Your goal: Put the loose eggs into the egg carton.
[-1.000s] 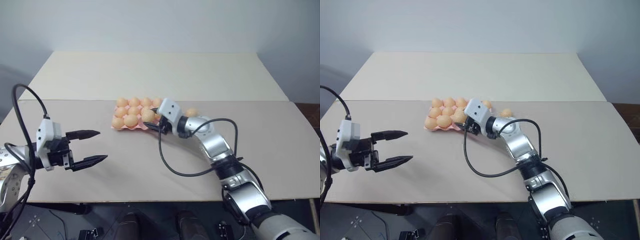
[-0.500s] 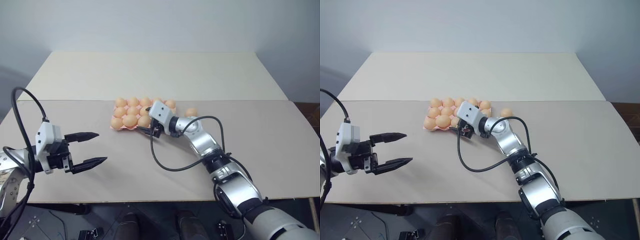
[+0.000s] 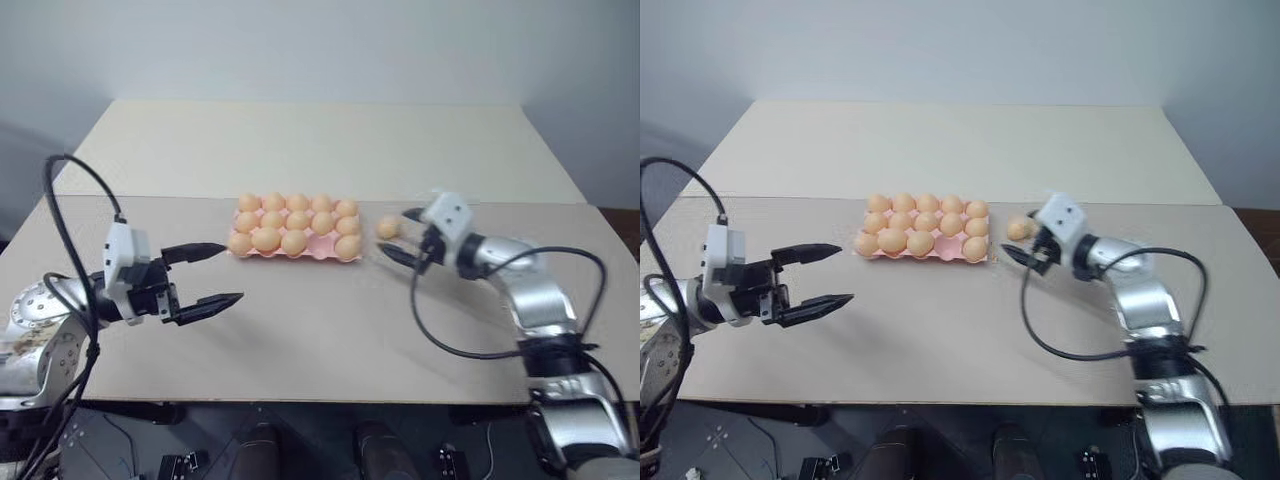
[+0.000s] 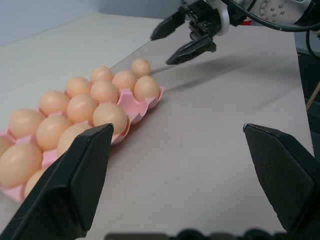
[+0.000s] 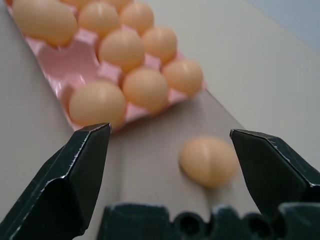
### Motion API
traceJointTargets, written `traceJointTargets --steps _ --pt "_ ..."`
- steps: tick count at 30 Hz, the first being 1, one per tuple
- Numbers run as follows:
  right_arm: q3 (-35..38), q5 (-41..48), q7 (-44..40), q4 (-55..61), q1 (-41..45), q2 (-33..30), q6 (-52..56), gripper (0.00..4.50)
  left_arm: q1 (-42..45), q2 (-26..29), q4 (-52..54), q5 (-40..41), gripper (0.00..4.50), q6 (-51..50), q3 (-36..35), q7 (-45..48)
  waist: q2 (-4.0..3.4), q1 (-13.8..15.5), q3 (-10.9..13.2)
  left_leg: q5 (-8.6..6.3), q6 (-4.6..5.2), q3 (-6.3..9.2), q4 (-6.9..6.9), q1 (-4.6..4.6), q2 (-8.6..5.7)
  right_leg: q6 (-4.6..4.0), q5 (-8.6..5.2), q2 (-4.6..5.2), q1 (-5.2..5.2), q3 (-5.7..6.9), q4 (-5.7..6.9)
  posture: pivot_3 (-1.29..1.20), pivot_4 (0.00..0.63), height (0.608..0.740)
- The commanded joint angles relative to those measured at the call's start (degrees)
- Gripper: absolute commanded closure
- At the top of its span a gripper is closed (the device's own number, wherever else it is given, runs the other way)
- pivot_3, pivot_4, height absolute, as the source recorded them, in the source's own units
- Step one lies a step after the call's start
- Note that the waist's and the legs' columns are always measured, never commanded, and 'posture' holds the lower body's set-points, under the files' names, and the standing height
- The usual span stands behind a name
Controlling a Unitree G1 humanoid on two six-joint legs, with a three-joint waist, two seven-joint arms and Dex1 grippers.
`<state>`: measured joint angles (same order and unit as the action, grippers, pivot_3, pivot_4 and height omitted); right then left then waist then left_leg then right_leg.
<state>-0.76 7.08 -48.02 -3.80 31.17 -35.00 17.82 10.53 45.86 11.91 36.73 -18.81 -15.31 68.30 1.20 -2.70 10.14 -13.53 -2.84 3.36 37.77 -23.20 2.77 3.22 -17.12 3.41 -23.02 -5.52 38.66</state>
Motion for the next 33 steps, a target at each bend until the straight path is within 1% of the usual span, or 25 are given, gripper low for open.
traceJointTargets --steps 1,5,9,13,17,21,27,33 --pt "4.27 3.47 -2.94 4.68 -1.33 -4.33 1.9 0.03 2.08 0.0 -1.19 -1.16 0.0 1.86 1.44 1.02 0.0 -0.63 0.0 0.0 0.0 -0.01 0.0 0.02 0.01 0.0 0.0 -0.03 0.0 -0.03 0.01 0.0 0.15 0.74" --pt "5.93 4.4 -4.19 5.37 -3.69 -8.16 2.2 0.03 3.82 -0.14 -2.67 -1.33 0.0 2.4 2.28 1.78 0.0 -1.27 0.0 0.0 0.01 0.0 -0.01 0.03 0.04 -0.04 -0.02 -0.06 0.0 -0.03 0.03 0.0 0.15 0.74" --pt "6.14 4.7 -3.98 5.42 -4.24 -8.93 1.94 0.03 4.33 0.0 -3.18 -1.25 0.0 2.49 2.37 2.36 0.0 -1.26 0.0 0.0 0.01 -0.01 -0.01 0.02 0.04 -0.04 -0.03 -0.05 0.0 -0.03 0.02 0.0 0.15 0.74" --pt "5.07 3.77 -2.63 3.24 -2.14 -7.55 0.79 0.03 5.01 -0.2 -3.8 -1.64 0.0 2.66 2.82 2.7 0.0 -1.16 0.0 0.0 0.0 0.0 0.0 0.01 0.03 -0.04 -0.03 -0.04 0.0 -0.02 0.02 0.0 0.15 0.74" --pt "2.78 1.87 -0.59 -2.13 1.68 -4.37 -1.88 0.03 5.45 -0.44 -4.12 -2.06 0.0 2.67 3.16 2.91 0.0 -1.27 0.01 0.0 0.0 0.0 0.0 0.04 0.03 -0.04 -0.03 -0.05 0.01 -0.02 0.03 0.0 0.15 0.74" --pt "-0.35 -1.1 2.22 -11.38 7.55 0.61 -5.57 0.03 5.79 -0.67 -4.3 -2.32 0.0 2.66 3.45 2.95 0.0 -1.36 0.01 0.0 0.0 -0.01 0.01 0.02 0.03 -0.04 -0.02 -0.04 -0.01 -0.02 0.03 0.0 0.15 0.74" --pt "-4.27 -6.48 6.8 -30.26 17.48 8.09 -14.08 0.03 6.02 -0.74 -4.45 -2.73 0.0 2.69 3.55 2.7 -0.01 -1.42 0.01 0.02 -0.02 -0.02 0.0 0.01 0.03 -0.04 -0.02 -0.04 -0.06 -0.03 0.1 0.0 0.15 0.74" --pt "-5.01 -9.05 10.18 -45.16 24.43 12.29 -20.46 0.03 5.14 -0.43 -3.37 -2.52 0.0 2.4 2.87 2.27 -0.02 -1.37 0.02 0.04 -0.05 -0.01 0.0 0.01 0.02 -0.04 -0.02 -0.01 -0.06 -0.02 0.12 0.0 0.15 0.74"
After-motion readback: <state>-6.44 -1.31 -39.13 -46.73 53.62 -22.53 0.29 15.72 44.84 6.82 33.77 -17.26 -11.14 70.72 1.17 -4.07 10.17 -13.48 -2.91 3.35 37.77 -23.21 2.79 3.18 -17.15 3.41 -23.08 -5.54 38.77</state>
